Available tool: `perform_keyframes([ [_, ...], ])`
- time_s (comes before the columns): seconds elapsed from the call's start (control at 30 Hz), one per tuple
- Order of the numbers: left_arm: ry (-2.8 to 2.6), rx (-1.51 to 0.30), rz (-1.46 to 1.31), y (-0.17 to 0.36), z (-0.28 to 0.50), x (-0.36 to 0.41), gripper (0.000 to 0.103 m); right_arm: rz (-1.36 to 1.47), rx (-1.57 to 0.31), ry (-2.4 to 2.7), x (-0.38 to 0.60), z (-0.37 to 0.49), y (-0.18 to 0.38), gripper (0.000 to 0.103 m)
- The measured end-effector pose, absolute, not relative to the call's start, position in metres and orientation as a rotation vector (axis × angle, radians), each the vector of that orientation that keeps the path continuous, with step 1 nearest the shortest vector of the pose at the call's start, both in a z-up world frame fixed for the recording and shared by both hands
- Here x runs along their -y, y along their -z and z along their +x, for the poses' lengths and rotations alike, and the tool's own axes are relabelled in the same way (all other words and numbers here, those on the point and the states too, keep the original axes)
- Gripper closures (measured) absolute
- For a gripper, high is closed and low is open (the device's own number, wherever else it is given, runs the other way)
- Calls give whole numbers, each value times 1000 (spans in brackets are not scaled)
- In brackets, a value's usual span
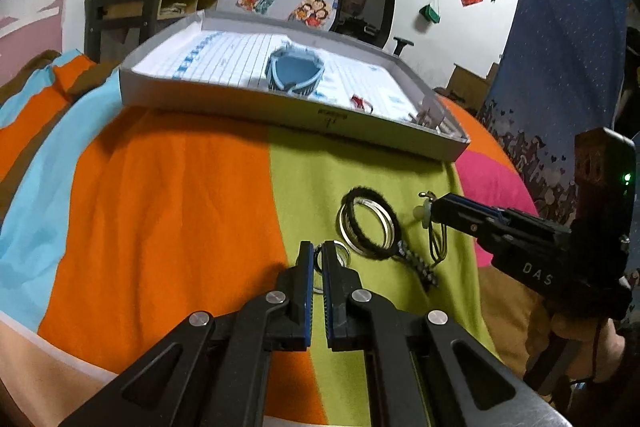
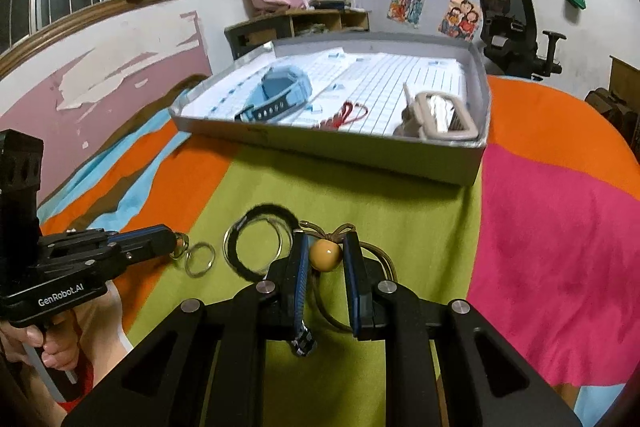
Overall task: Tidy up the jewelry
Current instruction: 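Close the left tool on the small silver ring while the right tool lifts the hair tie, then lower the hair tie into the tray with the right tool while the left tool drops the ring there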
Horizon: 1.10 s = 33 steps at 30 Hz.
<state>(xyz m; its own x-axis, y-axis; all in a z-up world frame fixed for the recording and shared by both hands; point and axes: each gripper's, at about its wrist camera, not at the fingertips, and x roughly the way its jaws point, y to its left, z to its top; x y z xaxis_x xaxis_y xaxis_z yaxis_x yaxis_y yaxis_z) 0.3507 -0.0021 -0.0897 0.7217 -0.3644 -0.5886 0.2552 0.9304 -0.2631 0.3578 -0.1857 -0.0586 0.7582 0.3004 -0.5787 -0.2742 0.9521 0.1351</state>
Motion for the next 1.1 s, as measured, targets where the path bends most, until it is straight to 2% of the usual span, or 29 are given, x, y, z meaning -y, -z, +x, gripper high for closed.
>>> perform_keyframes([
  [0.27,287,-604,-201,63,361,2,99,100,-492,-279,195,363,21,87],
  [0.43,278,-556,-265,39,397,-1,98,122,-409,-264,194,390,-9,87],
  [0.7,156,-590,-331,40,462,-29,99,77,-478,-332,165,444,1,87],
  [0.83,130,-652,-314,55,481,-34,98,55,-534,-337,158,455,16,87],
  [1.0,147,-646,-269,57,483,-29,98,82,-563,-316,162,457,27,87],
  [1.07,146,-655,-270,56,483,-29,98,93,-566,-311,165,457,29,81],
  [1.1,144,-656,-272,55,482,-29,98,97,-563,-311,166,456,28,75],
])
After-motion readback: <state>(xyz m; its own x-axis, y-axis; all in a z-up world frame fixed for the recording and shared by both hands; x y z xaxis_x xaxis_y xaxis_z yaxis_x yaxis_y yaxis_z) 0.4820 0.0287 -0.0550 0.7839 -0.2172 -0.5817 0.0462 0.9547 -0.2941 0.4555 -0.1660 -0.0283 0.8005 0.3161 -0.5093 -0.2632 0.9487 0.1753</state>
